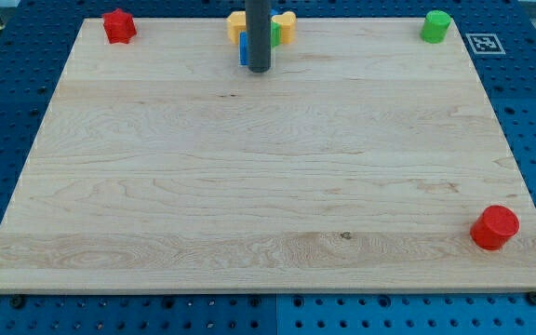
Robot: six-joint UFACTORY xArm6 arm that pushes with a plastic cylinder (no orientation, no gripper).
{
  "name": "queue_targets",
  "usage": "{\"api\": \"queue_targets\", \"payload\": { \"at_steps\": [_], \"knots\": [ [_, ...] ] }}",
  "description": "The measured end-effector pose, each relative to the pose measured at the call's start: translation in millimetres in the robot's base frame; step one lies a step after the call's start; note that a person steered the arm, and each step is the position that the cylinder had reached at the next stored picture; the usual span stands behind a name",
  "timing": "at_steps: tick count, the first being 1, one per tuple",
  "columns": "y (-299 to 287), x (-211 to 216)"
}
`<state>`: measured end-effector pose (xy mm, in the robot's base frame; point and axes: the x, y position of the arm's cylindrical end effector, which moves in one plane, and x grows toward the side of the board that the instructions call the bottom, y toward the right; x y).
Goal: Slide the red circle to the center right
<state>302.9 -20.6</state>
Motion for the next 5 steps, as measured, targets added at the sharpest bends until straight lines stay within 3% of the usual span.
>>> {"api": "queue_targets", "payload": {
  "at_steps": [1, 2, 4, 5],
  "knots": [
    [0, 22],
    [0, 79],
    [74, 271],
    [120, 316]
  ]
}}
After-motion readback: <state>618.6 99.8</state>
